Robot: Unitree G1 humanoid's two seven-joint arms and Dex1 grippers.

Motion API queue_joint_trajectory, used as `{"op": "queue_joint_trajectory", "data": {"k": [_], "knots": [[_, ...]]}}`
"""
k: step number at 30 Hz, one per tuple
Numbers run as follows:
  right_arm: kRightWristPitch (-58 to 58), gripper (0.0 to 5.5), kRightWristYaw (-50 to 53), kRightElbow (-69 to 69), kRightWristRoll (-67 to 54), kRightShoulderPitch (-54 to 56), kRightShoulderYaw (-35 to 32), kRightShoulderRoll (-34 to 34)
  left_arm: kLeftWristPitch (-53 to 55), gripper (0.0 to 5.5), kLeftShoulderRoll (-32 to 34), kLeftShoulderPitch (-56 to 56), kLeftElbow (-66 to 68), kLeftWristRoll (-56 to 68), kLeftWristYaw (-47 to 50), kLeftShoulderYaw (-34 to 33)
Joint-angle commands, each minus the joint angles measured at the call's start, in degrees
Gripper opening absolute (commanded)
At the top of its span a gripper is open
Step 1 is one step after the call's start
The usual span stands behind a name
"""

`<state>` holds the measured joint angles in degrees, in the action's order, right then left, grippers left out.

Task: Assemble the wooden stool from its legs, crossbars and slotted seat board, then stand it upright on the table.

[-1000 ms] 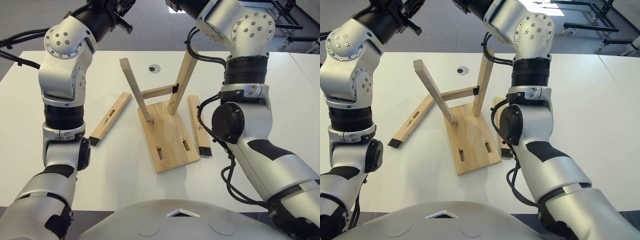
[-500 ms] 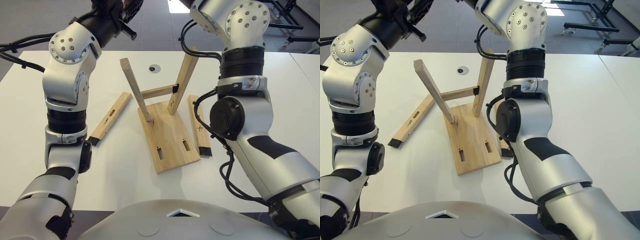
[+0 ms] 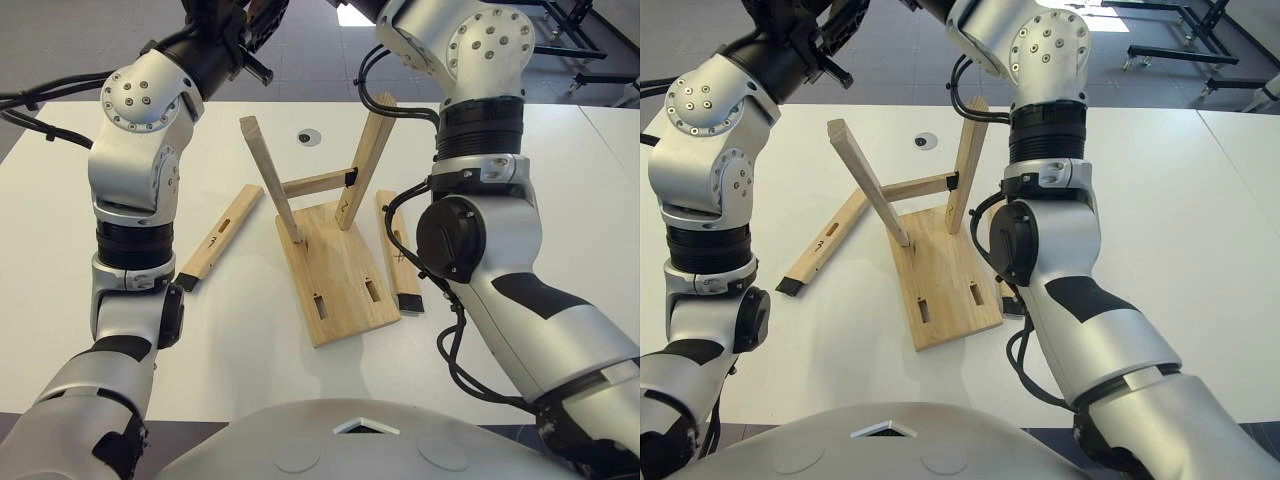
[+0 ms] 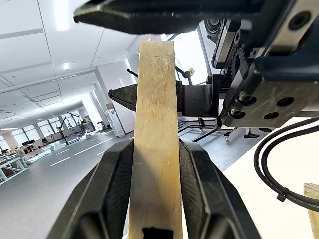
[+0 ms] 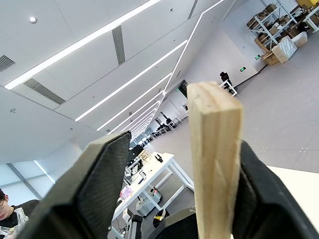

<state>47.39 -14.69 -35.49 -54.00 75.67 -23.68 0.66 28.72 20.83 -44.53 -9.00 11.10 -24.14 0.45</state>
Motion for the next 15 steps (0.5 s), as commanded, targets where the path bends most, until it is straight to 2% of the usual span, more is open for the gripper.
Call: {"op": "queue_joint_trajectory", "data": {"k": [1, 11, 15], "knots": [[0.26, 2.2, 0.65, 0.51, 0.24, -0.61, -0.24, -0.34, 0.52, 1.27, -0.01, 0.4, -1.04, -0.16, -0.05, 0.42], [0.26, 0.57, 0.97, 0.89, 0.16, -1.25, -0.48, -0.74, 0.89, 1.27, 0.01, 0.63, -1.42, -0.07, -0.08, 0.27], [0.24, 0.4, 1.18, 1.25, 0.09, -1.42, -0.57, -0.82, 1.24, 1.27, 0.32, 1.28, -2.04, -0.12, -0.24, 0.55]]}}
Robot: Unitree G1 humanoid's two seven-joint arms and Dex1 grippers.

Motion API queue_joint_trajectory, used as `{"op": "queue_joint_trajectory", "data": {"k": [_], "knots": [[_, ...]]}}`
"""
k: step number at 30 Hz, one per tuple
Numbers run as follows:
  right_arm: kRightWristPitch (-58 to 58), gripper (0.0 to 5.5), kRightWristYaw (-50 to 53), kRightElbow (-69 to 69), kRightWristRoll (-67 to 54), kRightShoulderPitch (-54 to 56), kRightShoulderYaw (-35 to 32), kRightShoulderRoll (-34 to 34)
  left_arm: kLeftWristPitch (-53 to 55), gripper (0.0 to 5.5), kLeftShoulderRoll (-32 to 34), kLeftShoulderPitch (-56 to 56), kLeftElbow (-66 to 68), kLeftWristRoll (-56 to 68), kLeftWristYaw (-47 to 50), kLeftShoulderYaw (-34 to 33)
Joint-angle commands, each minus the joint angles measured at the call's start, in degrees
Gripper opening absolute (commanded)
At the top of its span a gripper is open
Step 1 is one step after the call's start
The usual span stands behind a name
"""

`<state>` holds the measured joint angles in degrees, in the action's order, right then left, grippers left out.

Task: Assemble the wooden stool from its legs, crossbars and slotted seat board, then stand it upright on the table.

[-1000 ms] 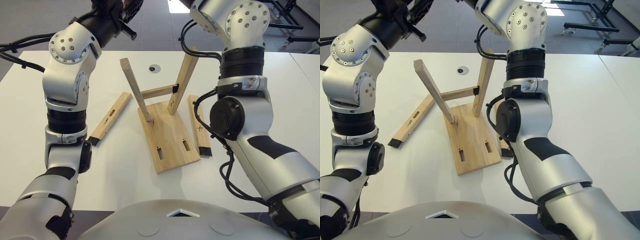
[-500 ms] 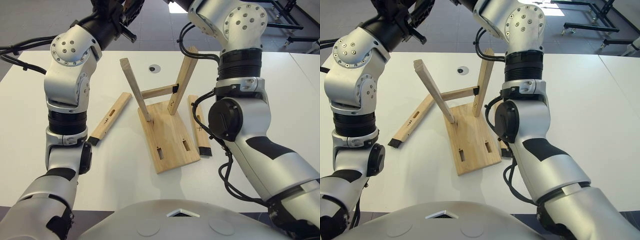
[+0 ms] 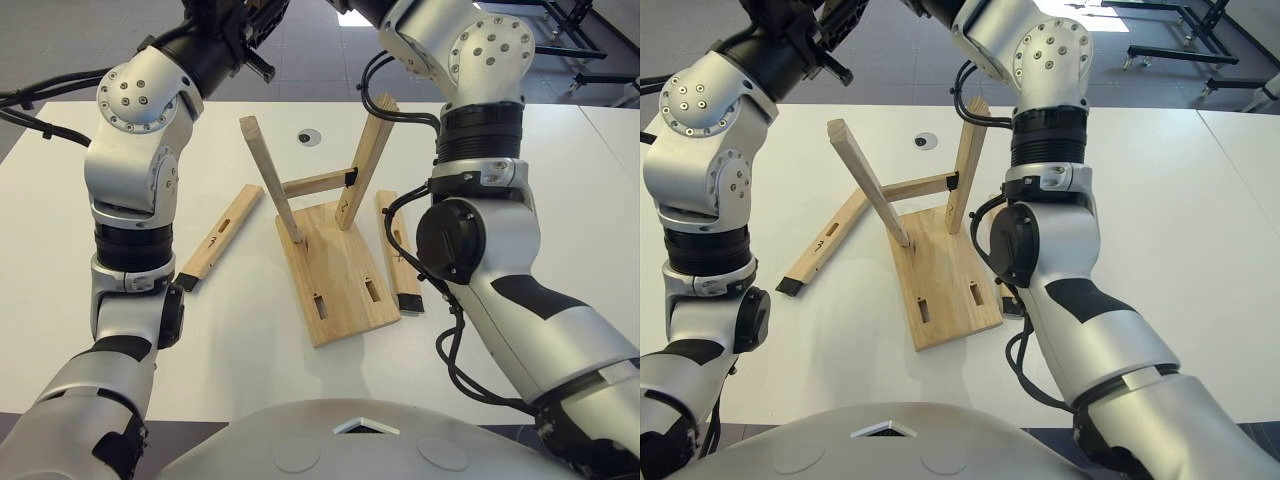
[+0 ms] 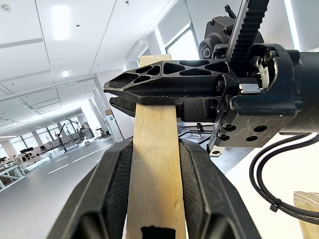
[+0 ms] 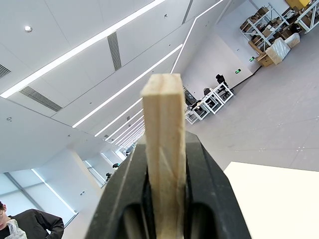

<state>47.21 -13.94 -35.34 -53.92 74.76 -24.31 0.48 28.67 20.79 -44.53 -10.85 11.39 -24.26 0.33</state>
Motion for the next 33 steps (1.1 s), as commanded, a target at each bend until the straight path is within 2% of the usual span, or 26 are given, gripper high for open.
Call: {"op": "queue_joint_trajectory", "data": {"k": [1, 4, 5, 12, 16, 19, 22, 24, 26, 28, 30, 33], "knots": [[0.42, 0.4, 0.44, 1.23, 0.02, -0.54, 0.06, -0.62, 1.5, 1.27, 0.41, 1.37, -0.39, -0.39, -0.18, 0.76], [0.53, 0.4, 0.49, 1.85, 0.26, -0.91, 0.35, -0.51, 2.55, 1.27, 0.46, 1.38, -0.53, -0.14, -0.51, 1.08], [0.53, 0.4, 0.48, 2.16, 0.47, -1.13, 0.6, -0.48, 3.42, 1.69, 0.31, 1.46, -0.48, 0.2, -0.44, 0.94], [-0.21, 0.4, 0.87, 3.58, 1.4, -1.81, 1.74, -0.23, 7.31, 2.68, 0.0, 0.97, -0.47, 2.63, -0.01, -0.8], [-1.36, 0.4, 0.37, 2.26, 3.2, -0.61, 1.91, 1.5, 12.53, 3.3, 1.77, 0.45, -6.43, 5.49, 1.23, -5.24], [-5.89, 0.4, -0.68, -6.08, 4.94, 4.96, -1.06, 7.43, 25.12, 3.82, 3.48, -1.24, -17.97, 14.2, 4.35, -16.16], [-12.56, 0.4, -2.48, -15.96, 10.15, 9.59, -2.64, 19.8, 37.7, 4.31, 2.4, -7.34, -23.04, 25.55, 11.91, -33.18], [-13.36, 0.4, -3.89, -18.48, 14.04, 7.15, -2.37, 29.06, 42.5, 4.34, 2.86, -7.12, -23.48, 29.37, 15.88, -43.72], [-8.91, 0.4, -5.3, -16.87, 16.79, -2.04, -1.66, 36.1, 46.26, 4.34, 2.29, -1.31, -23.56, 31.82, 18.88, -57.26], [-2.13, 0.4, -6.15, -8.2, 17.87, -18.2, -1.1, 39.02, 46.7, 4.34, 1.0, 10.05, -24.34, 32.17, 18.83, -67.38], [4.36, 0.4, -6.0, 2.66, 16.3, -33.19, -0.95, 37.73, 45.05, 4.34, -0.3, 21.0, -24.69, 32.04, 17.17, -73.8], [14.45, 0.4, -3.21, 19.01, 9.36, -48.41, -2.02, 29.54, 39.4, 4.34, -2.65, 33.93, -20.8, 30.88, 13.77, -78.11]]}}
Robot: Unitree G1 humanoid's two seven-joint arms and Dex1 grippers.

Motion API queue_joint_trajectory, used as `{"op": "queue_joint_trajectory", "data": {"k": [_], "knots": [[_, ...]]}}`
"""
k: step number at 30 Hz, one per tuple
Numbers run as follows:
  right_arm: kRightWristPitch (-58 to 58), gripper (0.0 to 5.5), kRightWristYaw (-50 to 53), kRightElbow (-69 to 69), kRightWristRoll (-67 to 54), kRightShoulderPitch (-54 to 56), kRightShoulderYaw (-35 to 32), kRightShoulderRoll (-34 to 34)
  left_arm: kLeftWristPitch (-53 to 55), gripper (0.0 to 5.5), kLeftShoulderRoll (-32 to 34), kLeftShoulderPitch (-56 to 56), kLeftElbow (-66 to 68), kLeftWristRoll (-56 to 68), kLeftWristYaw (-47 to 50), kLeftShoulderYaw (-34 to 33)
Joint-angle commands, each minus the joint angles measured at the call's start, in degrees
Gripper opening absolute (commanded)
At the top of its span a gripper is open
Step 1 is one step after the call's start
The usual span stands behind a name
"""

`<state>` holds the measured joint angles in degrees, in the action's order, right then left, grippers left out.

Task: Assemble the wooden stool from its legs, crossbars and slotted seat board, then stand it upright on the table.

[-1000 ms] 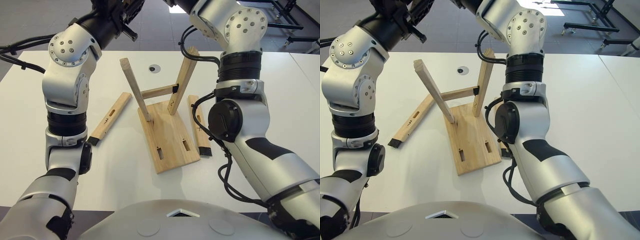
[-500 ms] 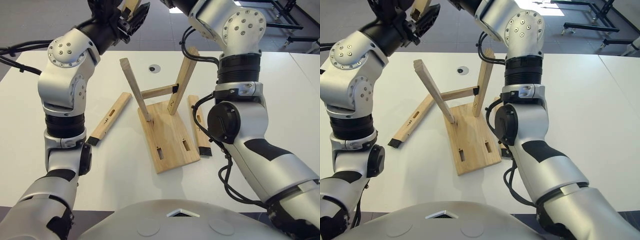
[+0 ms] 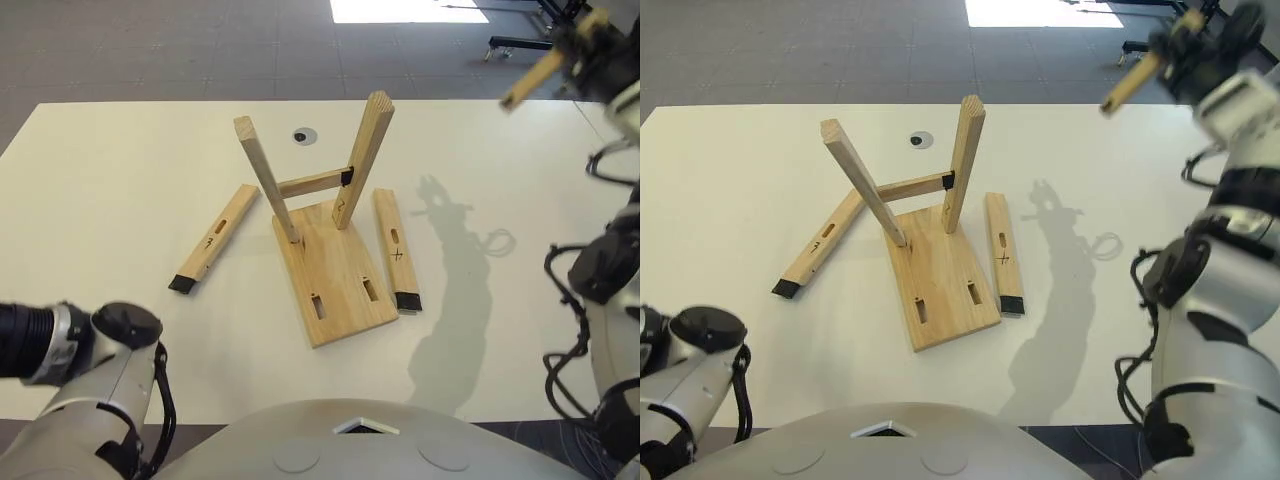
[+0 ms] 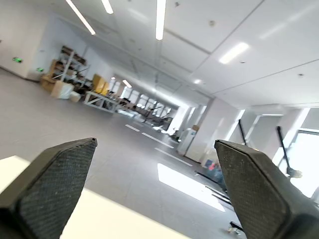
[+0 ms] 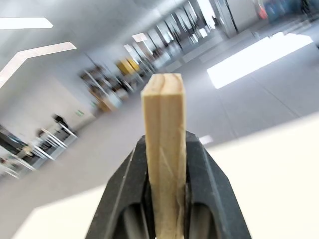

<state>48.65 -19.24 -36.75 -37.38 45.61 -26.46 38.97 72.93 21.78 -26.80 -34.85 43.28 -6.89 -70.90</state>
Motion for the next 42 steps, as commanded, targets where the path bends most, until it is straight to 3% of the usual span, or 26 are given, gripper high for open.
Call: {"op": "queue_joint_trajectory", "data": {"k": [1, 4, 9, 11, 15, 19, 24, 28, 30, 38, 42], "knots": [[15.82, 0.4, 3.78, 26.35, -9.53, -22.93, -0.4, -11.79, -6.94, 4.34, -4.78, 19.62, 5.0, -1.58, -4.66, -6.87], [21.52, 0.4, 7.8, 39.36, -15.51, -29.18, -2.45, -17.88, -12.37, 4.34, -9.24, 28.38, 8.61, -1.64, -7.04, -7.55], [25.67, 0.4, 11.05, 42.52, -18.4, -25.2, -4.51, -16.76, -20.54, 4.34, -15.19, 37.57, 10.45, -0.36, -8.27, -5.35], [24.42, 0.4, 10.47, 41.18, -16.54, -22.91, -3.02, -15.23, -22.93, 4.34, -15.63, 38.79, 10.53, 0.15, -7.59, -2.81], [25.66, 0.4, 15.52, 41.91, -17.88, -21.85, -5.43, -19.04, -25.71, 4.34, -14.74, 39.78, 11.26, 1.45, -6.05, 1.24], [25.72, 0.4, 19.59, 49.2, -19.65, -30.81, -6.77, -25.96, -29.1, 4.34, -15.37, 42.9, 12.49, 2.59, -5.16, 3.13], [13.66, 0.4, 18.57, 54.76, -15.54, -37.44, -1.98, -33.46, -31.88, 4.34, -12.79, 41.64, 15.64, 2.88, -3.75, 7.95], [6.99, 0.4, 18.38, 53.27, -16.71, -34.85, -1.55, -36.4, -33.47, 4.34, -10.63, 40.76, 17.97, 3.19, -3.17, 11.24], [4.61, 0.4, 16.92, 53.16, -16.59, -33.4, -0.3, -35.9, -34.18, 4.34, -9.97, 40.78, 18.6, 3.65, -2.97, 12.42], [-10.81, 0.4, 5.05, 56.31, -1.72, -41.9, 15.74, -32.69, -36.72, 4.34, -8.55, 40.52, 21.04, 2.99, -3.19, 17.76], [-16.18, 0.4, 2.2, 55.92, 1.08, -43.19, 15.88, -31.02, -37.81, 4.34, -8.38, 40.97, 21.7, 3.21, -3.12, 19.22]]}}
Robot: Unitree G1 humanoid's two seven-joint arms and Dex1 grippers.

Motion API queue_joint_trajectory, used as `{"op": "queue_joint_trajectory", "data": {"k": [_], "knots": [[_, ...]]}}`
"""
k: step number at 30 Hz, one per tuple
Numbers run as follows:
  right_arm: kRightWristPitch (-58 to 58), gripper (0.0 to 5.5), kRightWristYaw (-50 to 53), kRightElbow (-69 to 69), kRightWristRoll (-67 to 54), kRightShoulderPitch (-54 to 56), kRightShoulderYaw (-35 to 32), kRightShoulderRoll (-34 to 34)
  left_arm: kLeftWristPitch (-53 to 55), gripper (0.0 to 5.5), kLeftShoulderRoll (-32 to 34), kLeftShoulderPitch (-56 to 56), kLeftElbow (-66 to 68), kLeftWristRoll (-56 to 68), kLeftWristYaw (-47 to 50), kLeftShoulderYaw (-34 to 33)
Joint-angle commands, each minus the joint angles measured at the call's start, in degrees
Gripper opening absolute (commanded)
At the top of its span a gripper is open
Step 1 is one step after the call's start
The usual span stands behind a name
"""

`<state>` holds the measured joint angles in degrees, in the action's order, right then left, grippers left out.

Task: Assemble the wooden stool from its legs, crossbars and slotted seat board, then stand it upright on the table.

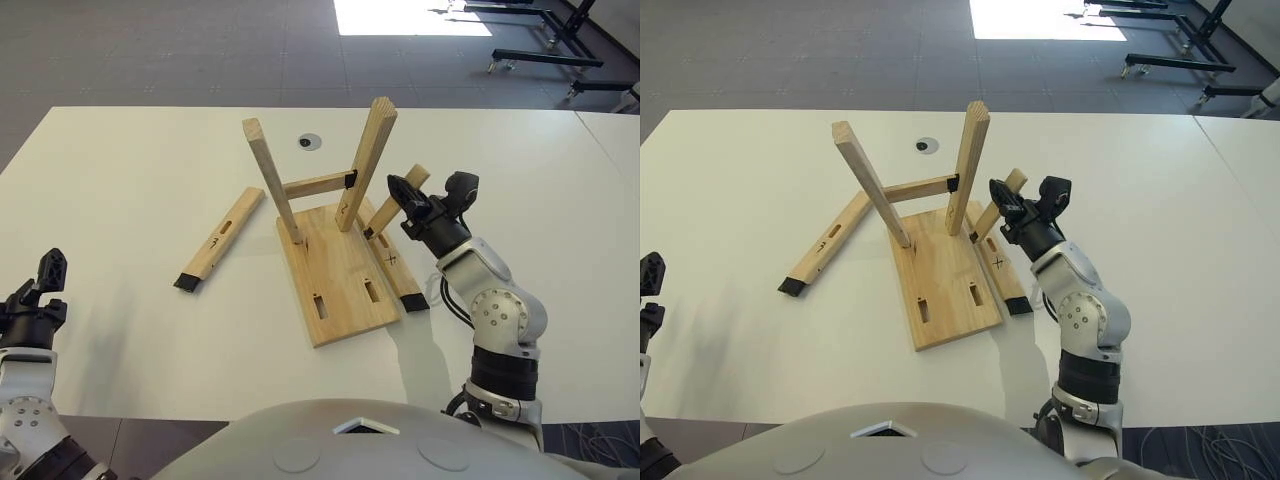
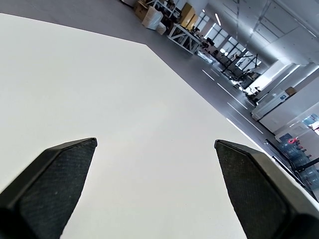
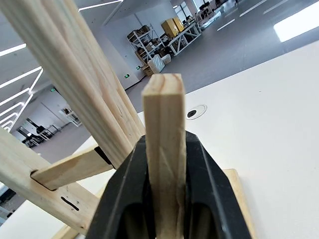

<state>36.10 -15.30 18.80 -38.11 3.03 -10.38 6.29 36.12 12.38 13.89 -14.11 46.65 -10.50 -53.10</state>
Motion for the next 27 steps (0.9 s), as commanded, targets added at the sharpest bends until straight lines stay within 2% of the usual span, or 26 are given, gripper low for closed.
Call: {"op": "queue_joint_trajectory", "data": {"k": [1, 12, 18, 27], "knots": [[-4.87, 0.4, -2.26, -0.27, 2.38, -0.33, -0.4, 1.98, -1.25, 4.34, 1.03, 0.34, 1.12, -0.1, 0.54, 1.75], [-13.0, 0.4, -5.21, -6.62, 6.33, -1.66, 1.5, 1.6, -2.86, 4.34, 1.43, 0.13, 1.81, -0.26, 1.19, 5.23], [-12.36, 0.4, -5.62, -8.72, 4.69, 1.44, -1.6, 3.29, -3.7, 4.34, 0.87, 0.88, 1.5, 0.0, 1.56, 5.98], [-11.41, 0.4, -6.32, -7.32, 3.89, -1.41, -1.07, 3.39, -4.6, 4.34, 0.69, 1.72, 1.4, 0.62, 2.15, 7.0]]}}
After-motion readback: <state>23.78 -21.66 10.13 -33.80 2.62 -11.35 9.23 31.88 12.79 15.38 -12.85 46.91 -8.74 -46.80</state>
